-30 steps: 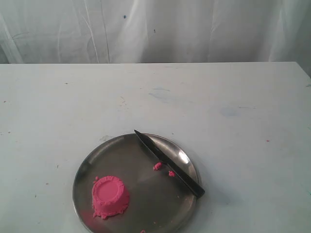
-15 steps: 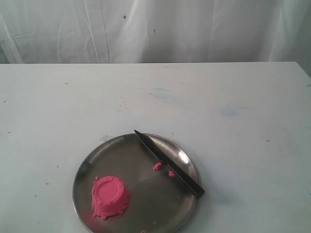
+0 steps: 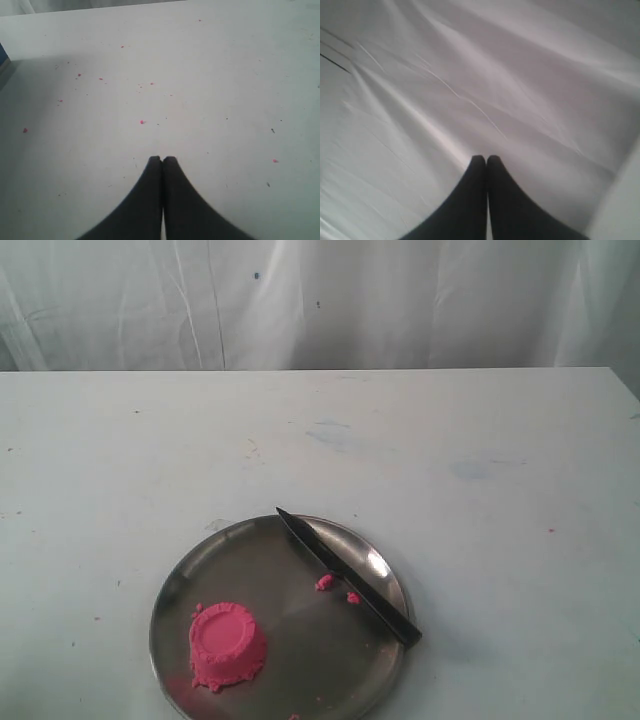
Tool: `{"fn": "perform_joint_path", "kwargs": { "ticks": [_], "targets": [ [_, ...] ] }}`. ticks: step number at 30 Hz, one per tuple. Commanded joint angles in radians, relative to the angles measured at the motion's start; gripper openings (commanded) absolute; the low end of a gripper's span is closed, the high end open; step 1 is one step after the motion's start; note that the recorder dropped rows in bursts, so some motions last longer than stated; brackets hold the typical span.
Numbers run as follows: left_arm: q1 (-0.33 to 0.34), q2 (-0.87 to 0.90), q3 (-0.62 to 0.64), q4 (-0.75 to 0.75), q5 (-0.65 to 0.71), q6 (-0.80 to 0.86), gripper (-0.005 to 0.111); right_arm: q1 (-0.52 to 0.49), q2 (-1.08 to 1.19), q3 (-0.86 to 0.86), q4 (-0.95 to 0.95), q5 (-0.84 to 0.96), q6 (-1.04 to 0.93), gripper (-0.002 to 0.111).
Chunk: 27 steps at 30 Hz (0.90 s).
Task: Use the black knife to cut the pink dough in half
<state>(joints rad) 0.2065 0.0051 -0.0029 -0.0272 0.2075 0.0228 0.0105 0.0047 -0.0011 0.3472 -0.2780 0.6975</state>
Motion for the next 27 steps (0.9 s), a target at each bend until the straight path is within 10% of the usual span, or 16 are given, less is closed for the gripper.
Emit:
{"fn": "perform_joint_path", "kwargs": {
  "ticks": [1, 6, 14, 19, 27],
  "targets": [
    [0.001, -0.005, 0.003, -0.002, -0.001, 0.002, 0.0, 0.001, -0.005, 0.001, 0.114, -0.61, 0.049, 0.0],
    [0.001, -0.005, 0.003, -0.002, -0.001, 0.004, 0.0, 0.001, -0.005, -0.131, 0.072, -0.665, -0.022, 0.0],
    [0.001, -0.005, 0.003, -0.002, -0.001, 0.004, 0.0, 0.001, 0.006, -0.385, -0.854, 0.038, -0.362, 0.0],
    [0.001, -0.005, 0.003, -0.002, -0.001, 0.004, 0.0, 0.029, 0.163, -0.45, -0.865, 0.529, -0.328, 0.0],
    [0.001, -0.005, 0.003, -0.002, 0.001, 0.004, 0.0, 0.119, 0.462, -0.543, -0.667, 0.812, -0.455, 0.0]
  ]
}}
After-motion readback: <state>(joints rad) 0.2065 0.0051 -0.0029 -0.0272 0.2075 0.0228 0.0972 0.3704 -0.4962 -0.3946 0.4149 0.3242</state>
